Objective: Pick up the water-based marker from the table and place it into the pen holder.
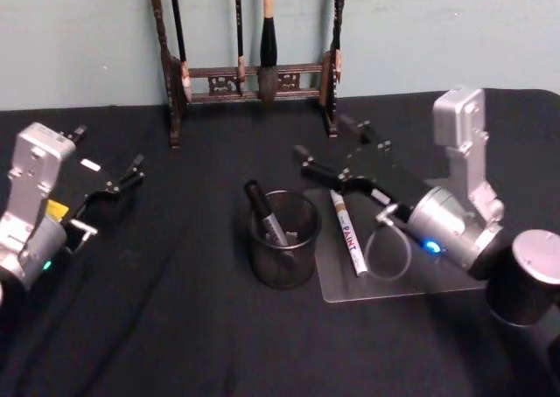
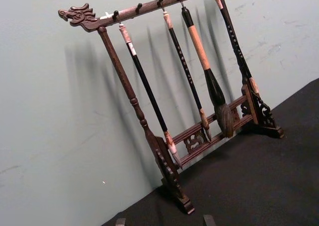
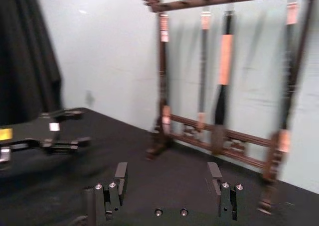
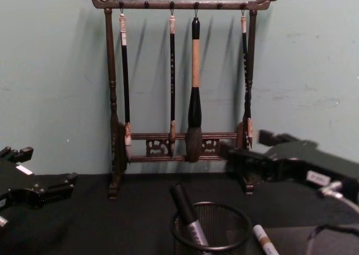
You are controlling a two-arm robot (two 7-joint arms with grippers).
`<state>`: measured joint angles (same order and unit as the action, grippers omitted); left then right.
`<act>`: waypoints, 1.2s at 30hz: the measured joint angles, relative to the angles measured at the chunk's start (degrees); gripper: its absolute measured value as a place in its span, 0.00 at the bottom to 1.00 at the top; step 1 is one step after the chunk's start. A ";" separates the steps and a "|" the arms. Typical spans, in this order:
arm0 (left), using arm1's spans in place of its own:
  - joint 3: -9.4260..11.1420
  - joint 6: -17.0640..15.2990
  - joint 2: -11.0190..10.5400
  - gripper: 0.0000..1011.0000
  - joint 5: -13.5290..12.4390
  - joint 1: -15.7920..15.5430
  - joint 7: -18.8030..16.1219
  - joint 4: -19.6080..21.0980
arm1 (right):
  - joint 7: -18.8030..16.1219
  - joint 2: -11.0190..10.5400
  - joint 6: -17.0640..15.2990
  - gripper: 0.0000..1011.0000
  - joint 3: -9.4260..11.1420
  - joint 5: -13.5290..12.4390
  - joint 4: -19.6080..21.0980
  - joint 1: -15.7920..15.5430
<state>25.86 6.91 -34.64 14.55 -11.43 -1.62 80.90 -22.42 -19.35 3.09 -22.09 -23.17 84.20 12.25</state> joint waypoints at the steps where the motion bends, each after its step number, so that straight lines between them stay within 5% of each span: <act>1: 0.00 0.00 0.00 0.99 0.00 0.00 0.00 0.00 | 0.49 -0.18 -0.50 0.99 0.28 0.16 0.32 -0.14; 10: 0.00 0.00 0.00 0.99 0.00 0.00 0.00 0.00 | 4.95 -2.37 -7.55 0.99 3.29 2.30 3.99 -2.17; 17: 0.00 0.00 0.00 0.99 0.00 0.00 0.00 0.00 | 6.68 -3.06 -15.29 0.99 3.04 4.40 4.80 -2.51; 26: 0.00 0.00 0.00 0.99 0.00 0.00 0.00 0.00 | 7.55 -1.74 -21.34 0.99 1.79 6.91 2.34 -1.29; 36: 0.00 0.00 0.00 0.99 0.00 0.00 0.00 0.00 | 8.79 0.63 -24.26 0.99 1.29 9.24 -0.18 -0.10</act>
<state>25.86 6.91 -34.65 14.55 -11.43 -1.62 80.90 -13.62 -18.71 -21.18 -20.80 -13.94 84.02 12.15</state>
